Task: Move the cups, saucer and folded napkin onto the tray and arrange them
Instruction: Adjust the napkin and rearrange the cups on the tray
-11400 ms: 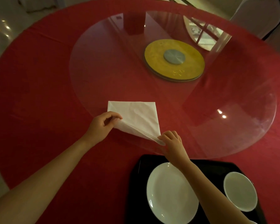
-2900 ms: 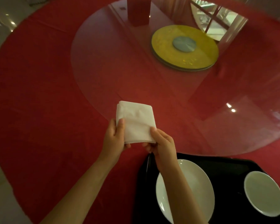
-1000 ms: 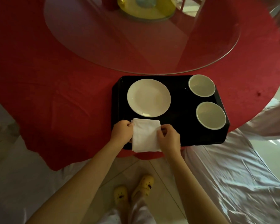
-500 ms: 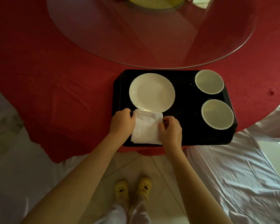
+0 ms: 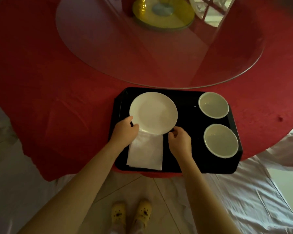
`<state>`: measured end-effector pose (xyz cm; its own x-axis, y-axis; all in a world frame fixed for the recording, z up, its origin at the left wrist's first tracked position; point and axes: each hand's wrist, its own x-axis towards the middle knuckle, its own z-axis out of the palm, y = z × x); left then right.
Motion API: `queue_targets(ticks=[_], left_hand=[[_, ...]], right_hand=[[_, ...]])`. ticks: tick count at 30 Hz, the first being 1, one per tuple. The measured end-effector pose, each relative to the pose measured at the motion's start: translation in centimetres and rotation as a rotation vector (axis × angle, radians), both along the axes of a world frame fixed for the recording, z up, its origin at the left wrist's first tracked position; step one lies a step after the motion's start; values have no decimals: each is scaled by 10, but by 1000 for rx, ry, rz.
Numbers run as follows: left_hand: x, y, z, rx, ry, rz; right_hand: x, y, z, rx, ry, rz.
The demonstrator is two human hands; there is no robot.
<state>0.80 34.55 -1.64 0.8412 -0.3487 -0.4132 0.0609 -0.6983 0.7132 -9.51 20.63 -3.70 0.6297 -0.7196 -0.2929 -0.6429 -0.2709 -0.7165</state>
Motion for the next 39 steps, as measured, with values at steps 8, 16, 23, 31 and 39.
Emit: queue_targets(ticks=[8,16,23,31,39], left_hand=[[5,-1,-6,-15,-39,91],[8,5,2,-38,-109,52],[-39,30,-3,-7,-471,-172],[-73,56,-52,269,-536,-611],[-67,54,-46,243,-533,-592]], right_hand=[[12,9,-7,55,-78,-13],[19,12,-16,5,-85,28],[-6,18,0,-81,-9,101],[-52,60,-12,-131,55,378],[-49,60,-17,-253,17,375]])
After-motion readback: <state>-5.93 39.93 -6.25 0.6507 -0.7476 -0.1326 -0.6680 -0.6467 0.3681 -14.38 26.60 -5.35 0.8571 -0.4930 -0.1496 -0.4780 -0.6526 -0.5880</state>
